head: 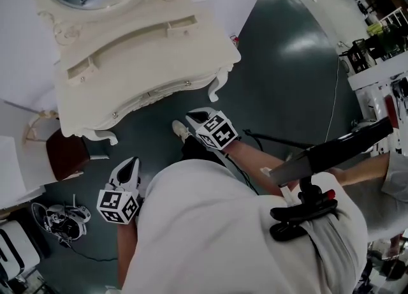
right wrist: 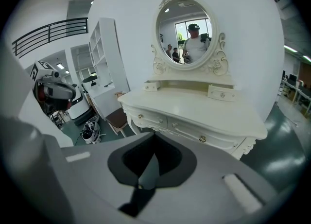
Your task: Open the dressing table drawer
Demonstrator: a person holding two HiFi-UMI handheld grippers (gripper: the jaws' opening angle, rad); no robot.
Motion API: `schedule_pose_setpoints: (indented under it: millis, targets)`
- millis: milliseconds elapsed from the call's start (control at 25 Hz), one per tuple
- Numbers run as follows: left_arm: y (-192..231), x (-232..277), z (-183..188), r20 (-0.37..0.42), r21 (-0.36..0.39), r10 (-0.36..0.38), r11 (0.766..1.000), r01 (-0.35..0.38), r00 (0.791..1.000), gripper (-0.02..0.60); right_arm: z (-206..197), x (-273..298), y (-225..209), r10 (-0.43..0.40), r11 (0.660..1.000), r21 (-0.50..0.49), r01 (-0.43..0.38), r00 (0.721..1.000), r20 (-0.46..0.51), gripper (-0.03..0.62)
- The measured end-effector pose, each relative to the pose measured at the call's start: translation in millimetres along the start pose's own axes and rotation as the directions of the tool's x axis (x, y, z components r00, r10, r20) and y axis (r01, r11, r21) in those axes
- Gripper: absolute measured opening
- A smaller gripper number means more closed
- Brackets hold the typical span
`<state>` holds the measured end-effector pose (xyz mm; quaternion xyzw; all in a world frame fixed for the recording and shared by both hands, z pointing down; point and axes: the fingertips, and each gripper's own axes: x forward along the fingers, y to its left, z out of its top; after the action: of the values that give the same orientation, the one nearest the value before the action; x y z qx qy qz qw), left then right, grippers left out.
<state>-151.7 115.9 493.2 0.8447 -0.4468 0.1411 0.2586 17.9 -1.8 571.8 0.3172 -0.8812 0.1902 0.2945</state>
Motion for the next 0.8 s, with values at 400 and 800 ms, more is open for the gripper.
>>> schedule_pose_setpoints:
  millis: [400, 800]
  targets:
    - [18, 8, -3, -0.016, -0.015, -0.009, 1.0, 0.009, 1.0, 0.003, 1, 16, -3, -0.002, 1.0, 0.009, 0.002, 1.0, -0.018, 0.0]
    - [31, 9, 0, -0.029, -0.036, -0.01, 0.999, 0.009, 1.0, 0.003, 10, 25, -6, -0.007, 1.0, 0.008, 0.007, 0.999, -0.032, 0.0]
